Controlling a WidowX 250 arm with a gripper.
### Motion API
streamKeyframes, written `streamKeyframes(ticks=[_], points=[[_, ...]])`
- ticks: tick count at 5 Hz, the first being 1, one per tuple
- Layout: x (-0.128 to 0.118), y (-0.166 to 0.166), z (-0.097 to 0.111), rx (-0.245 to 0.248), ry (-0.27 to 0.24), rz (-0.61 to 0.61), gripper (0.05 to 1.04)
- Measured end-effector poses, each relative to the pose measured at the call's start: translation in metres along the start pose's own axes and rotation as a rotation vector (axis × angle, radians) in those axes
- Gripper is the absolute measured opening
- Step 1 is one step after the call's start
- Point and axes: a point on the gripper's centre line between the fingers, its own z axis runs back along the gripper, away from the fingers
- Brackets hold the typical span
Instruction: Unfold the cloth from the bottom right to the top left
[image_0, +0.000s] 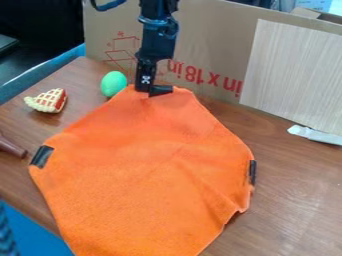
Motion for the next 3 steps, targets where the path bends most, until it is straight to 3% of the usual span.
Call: streamKeyframes(ticks=[1, 3], points=[[0.0017, 0.0076, -0.0051, 0.025, 0.017, -0.050, 0.207], [0.0042, 0.0026, -0.0097, 0.045, -0.022, -0.099, 0.767]])
